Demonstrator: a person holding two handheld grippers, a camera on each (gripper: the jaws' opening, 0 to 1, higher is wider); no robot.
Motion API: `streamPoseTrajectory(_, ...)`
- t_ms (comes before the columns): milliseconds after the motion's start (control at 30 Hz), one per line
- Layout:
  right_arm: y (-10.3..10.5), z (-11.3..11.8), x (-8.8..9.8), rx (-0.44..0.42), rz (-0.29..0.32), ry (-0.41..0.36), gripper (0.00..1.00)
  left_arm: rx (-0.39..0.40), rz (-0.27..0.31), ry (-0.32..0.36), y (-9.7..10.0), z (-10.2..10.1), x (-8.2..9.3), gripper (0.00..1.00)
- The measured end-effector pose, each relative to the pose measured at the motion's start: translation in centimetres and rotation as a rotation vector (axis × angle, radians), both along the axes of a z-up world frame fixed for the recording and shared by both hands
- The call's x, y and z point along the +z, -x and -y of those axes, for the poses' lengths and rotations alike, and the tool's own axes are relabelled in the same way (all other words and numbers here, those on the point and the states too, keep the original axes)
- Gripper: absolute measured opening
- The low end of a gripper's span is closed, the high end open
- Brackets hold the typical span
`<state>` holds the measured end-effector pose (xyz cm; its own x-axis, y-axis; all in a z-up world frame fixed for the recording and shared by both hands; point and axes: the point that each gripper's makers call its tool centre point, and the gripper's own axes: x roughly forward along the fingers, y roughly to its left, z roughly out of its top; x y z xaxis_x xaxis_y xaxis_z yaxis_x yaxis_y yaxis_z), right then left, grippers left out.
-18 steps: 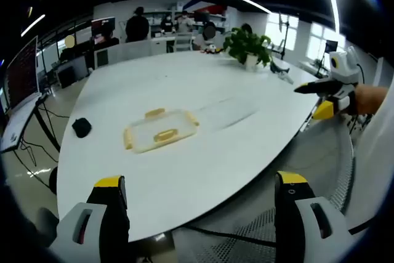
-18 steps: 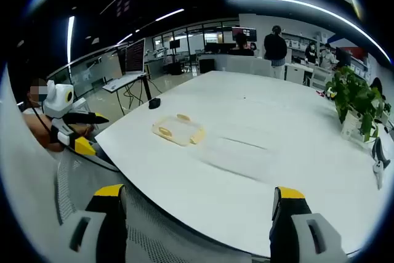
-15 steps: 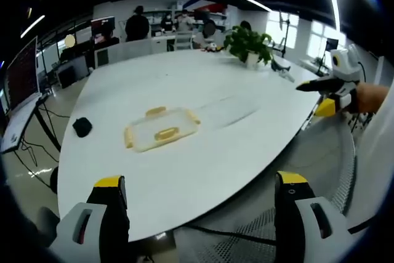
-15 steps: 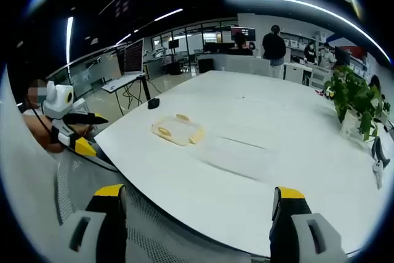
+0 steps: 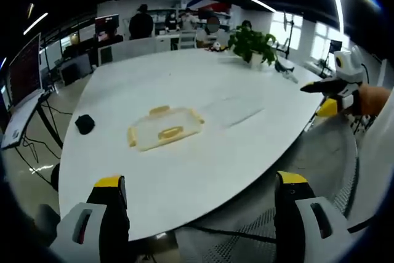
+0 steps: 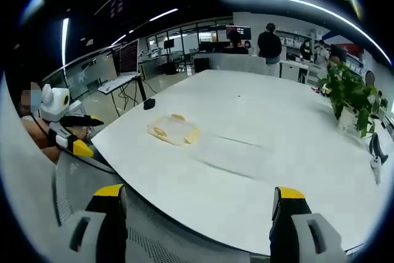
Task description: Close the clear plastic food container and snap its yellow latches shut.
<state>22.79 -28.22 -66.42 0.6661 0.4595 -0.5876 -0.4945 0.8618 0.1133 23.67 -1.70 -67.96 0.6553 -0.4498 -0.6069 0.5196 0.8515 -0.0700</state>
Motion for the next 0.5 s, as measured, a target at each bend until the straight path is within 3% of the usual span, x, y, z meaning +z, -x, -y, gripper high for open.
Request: streamPoseTrajectory(500,0.27,0.36,-0.27,-0.026,-0.013,0.02,0.99,-0.024,-0.014,0.008,0.22,0.15,-0.49,0.99)
